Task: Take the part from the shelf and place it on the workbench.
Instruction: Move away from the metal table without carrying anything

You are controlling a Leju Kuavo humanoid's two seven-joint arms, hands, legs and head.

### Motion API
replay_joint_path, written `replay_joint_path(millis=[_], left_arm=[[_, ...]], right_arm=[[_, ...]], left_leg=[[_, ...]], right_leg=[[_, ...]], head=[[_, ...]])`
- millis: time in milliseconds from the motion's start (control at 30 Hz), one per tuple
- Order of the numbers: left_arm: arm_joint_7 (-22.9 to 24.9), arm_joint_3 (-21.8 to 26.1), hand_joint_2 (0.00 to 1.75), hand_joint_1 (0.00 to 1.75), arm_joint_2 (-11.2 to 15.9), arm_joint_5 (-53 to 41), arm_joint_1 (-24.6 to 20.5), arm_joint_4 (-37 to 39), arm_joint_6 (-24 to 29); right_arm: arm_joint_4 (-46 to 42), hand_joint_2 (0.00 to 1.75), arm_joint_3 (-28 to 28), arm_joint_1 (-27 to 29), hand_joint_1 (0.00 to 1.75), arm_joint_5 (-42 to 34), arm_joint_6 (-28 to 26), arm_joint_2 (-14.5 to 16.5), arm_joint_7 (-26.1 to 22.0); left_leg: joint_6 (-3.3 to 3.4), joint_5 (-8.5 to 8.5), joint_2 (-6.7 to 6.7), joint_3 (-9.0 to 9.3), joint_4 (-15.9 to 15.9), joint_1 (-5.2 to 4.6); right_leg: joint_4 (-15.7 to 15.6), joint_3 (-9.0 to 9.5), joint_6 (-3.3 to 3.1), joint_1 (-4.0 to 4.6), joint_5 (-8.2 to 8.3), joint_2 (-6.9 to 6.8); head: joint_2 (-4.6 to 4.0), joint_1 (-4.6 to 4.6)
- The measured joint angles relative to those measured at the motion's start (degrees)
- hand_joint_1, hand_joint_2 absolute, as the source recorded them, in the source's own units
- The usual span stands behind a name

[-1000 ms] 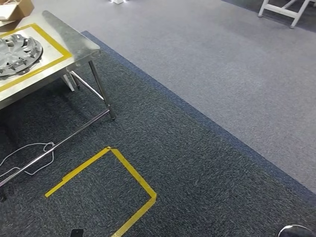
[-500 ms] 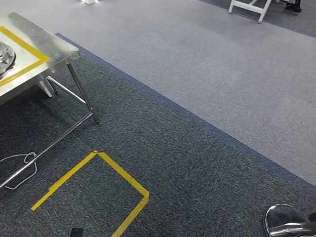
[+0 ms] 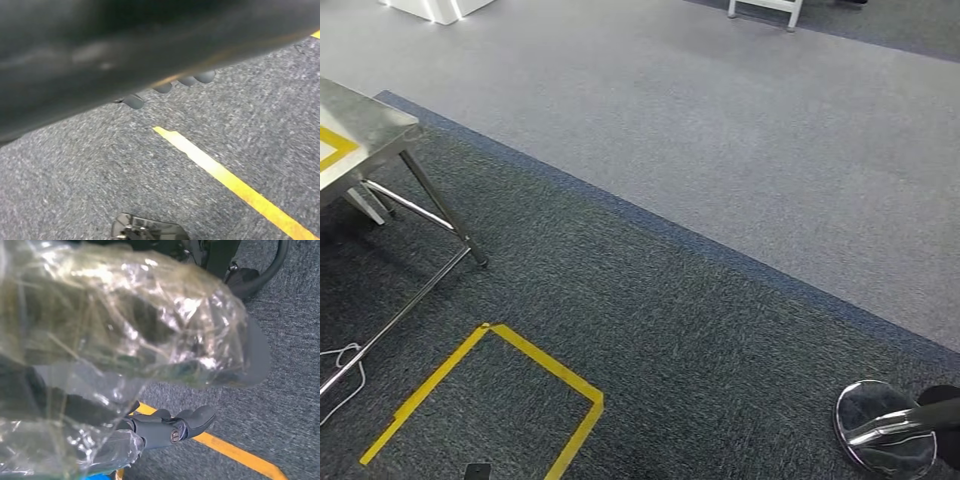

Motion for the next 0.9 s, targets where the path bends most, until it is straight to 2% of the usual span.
replay_joint_path(millis=[33,67,100,167,200,233,267,333,367,400,433,467,533,567,600,633,700,733,767,833,867,900], left_arm=[[0.1,0.0,0.00,0.00,0.1,0.0,0.0,0.0,0.0],[0.3,0.0,0.00,0.00,0.1,-0.1,0.0,0.0,0.0],[0.4,0.0,0.00,0.00,0.1,0.0,-0.1,0.0,0.0],[0.5,0.0,0.00,0.00,0.0,0.5,-0.1,0.0,-0.2],[0.5,0.0,0.00,0.00,-0.1,0.9,-0.2,0.0,-0.3],[0.5,0.1,0.00,0.00,-0.1,1.2,-0.2,0.0,-0.4],[0.4,0.1,0.00,0.00,-0.2,1.4,-0.2,0.0,-0.5],[0.4,0.1,0.00,0.00,-0.1,1.5,-0.1,0.0,-0.5],[0.4,0.2,0.00,0.00,-0.1,1.4,-0.1,0.0,-0.5],[0.4,0.2,0.00,0.00,-0.1,1.3,-0.1,0.0,-0.5],[0.4,0.2,0.00,0.00,-0.1,1.1,-0.1,0.0,-0.4],[0.4,0.2,0.00,0.00,-0.2,0.9,-0.1,0.0,-0.4],[0.4,0.2,0.00,0.00,-0.2,0.7,-0.2,0.0,-0.3],[0.4,0.2,0.00,0.00,-0.2,0.6,-0.2,0.0,-0.2],[0.4,0.2,0.00,0.00,-0.2,0.5,-0.2,0.0,-0.2],[0.4,0.2,0.00,0.00,-0.2,0.4,-0.2,0.0,-0.1],[0.4,0.2,0.00,0.00,-0.3,0.2,-0.3,0.0,0.0],[0.4,0.2,0.00,0.00,-0.3,0.1,-0.4,0.0,0.0],[0.4,0.2,0.00,0.00,-0.4,0.1,-0.4,0.0,0.0],[0.4,0.2,0.00,0.00,-0.4,0.1,-0.3,0.0,0.0],[0.4,0.2,0.00,0.00,-0.4,0.1,-0.2,0.0,0.0],[0.4,0.2,0.00,0.00,-0.4,0.0,-0.1,0.0,0.0]], right_arm=[[0.0,0.00,0.0,-0.1,0.00,0.0,0.1,0.0,0.0],[0.0,0.00,0.0,-0.1,0.00,0.0,0.2,0.0,0.0],[0.0,0.00,0.0,-0.2,0.00,0.1,0.2,0.0,0.0],[0.0,0.00,0.0,-0.1,0.00,0.3,0.3,0.1,0.1],[0.0,0.00,0.0,0.0,0.00,0.4,0.3,0.1,0.1],[0.0,0.00,-0.1,0.1,0.00,0.6,0.2,0.0,0.1],[0.0,0.00,-0.1,0.1,0.00,0.8,0.2,0.0,0.2],[0.0,0.00,-0.1,0.0,0.00,1.0,0.0,0.0,0.2],[0.0,0.00,-0.1,0.0,0.00,1.2,-0.2,0.0,0.3],[0.0,0.00,-0.1,0.0,0.00,1.4,-0.3,0.0,0.3],[0.0,0.00,-0.1,0.1,0.00,1.6,-0.4,0.0,0.4],[0.0,0.00,-0.1,0.2,0.00,1.8,-0.5,0.0,0.5],[0.0,0.00,-0.2,0.2,0.00,2.0,-0.7,-0.1,0.5],[0.0,0.00,-0.2,0.1,0.00,2.1,-0.7,-0.1,0.5],[0.0,0.00,-0.2,0.0,0.00,2.1,-0.8,-0.1,0.5],[0.0,0.00,-0.2,0.0,0.00,2.1,-0.8,-0.1,0.5],[0.0,0.00,-0.2,0.2,0.00,2.1,-1.0,-0.1,0.5],[0.0,0.00,-0.3,0.2,0.00,2.1,-1.1,-0.1,0.5],[0.0,0.00,-0.3,0.2,0.00,2.1,-1.2,-0.1,0.5],[0.0,0.00,-0.3,0.0,0.00,2.1,-1.2,-0.2,0.5],[0.0,0.00,-0.3,0.0,0.00,2.1,-1.2,-0.2,0.5],[0.0,0.00,-0.4,0.0,0.00,2.1,-1.2,-0.2,0.5]], left_leg=[[0.35,1.72,-1.08,1.52,-3.6,0.02],[0.55,2.59,-2.00,2.69,-6.5,0.02],[0.67,2.74,-2.64,3.24,-8.0,-0.01],[0.78,2.46,-2.27,3.46,-9.0,-0.06],[0.97,2.63,-1.81,3.52,-9.2,0.00],[1.22,2.77,-1.28,3.62,-9.5,0.09],[1.47,2.87,-0.66,3.70,-9.7,0.16],[1.79,2.80,0.69,3.71,-9.8,0.03],[1.85,2.76,1.37,3.70,-9.8,-0.05],[1.87,2.72,1.99,3.71,-9.8,-0.09],[1.84,2.68,2.54,3.74,-9.7,-0.10],[1.74,2.61,3.04,3.84,-9.7,-0.10],[1.32,2.31,3.91,4.11,-9.5,-0.26],[1.02,2.14,4.28,4.23,-9.4,-0.43],[0.74,2.03,4.62,4.30,-9.3,-0.59],[0.50,1.98,4.96,4.32,-9.2,-0.70],[-0.04,1.70,5.19,4.38,-9.0,-0.50],[-0.33,0.96,4.50,4.11,-8.3,-0.35],[-0.60,-0.38,3.52,3.41,-6.5,-0.23],[-0.85,-4.24,1.58,0.39,0.4,-0.09],[-0.87,-5.77,1.28,-1.38,4.2,-0.07],[-0.85,-6.37,1.17,-2.67,6.8,-0.06]], right_leg=[[0.1,-0.03,0.12,0.09,-0.02,0.56],[0.2,-0.26,0.33,0.12,0.00,1.06],[0.3,-0.57,0.62,0.09,0.06,1.50],[0.3,-1.24,1.38,-0.03,0.28,2.28],[0.5,-1.50,1.71,-0.05,0.16,2.09],[1.4,-2.09,2.01,0.00,-0.54,1.33],[3.5,-3.21,2.25,0.06,-1.95,0.27],[11.0,-6.77,2.69,0.01,-6.01,-1.82],[14.7,-8.48,2.86,-0.07,-7.52,-2.21],[16.8,-9.42,3.02,-0.15,-8.03,-2.42],[16.6,-9.21,3.14,-0.24,-7.37,-2.59],[14.0,-7.75,3.20,-0.35,-5.74,-2.94],[5.8,-3.20,3.13,-0.42,-2.24,-4.93],[2.7,-1.40,2.86,-0.39,-1.24,-5.80],[1.0,-0.49,2.55,-0.31,-0.89,-6.39],[0.6,-0.32,2.20,-0.17,-0.95,-6.40],[0.6,-0.39,1.47,-0.16,-0.70,-5.43],[0.6,-0.41,1.09,-0.20,-0.56,-4.99],[0.5,-0.41,0.72,-0.29,-0.41,-4.54],[0.4,-0.51,0.23,-0.29,-0.27,-3.59],[0.4,-0.54,0.12,-0.23,-0.24,-3.02],[0.4,-0.53,0.07,-0.15,-0.23,-2.41]], head=[[0.00,0.04],[0.00,0.02],[0.00,0.05],[0.00,0.01],[0.00,0.05],[0.00,0.15],[0.00,0.30],[0.00,0.47],[0.00,0.46],[0.00,0.45],[0.00,0.48],[0.00,0.48],[0.00,0.53],[0.00,0.47],[0.00,0.37],[0.00,0.28],[0.00,0.13],[0.00,0.07],[0.00,-0.01],[0.00,-0.16],[0.00,-0.15],[0.00,-0.14]])
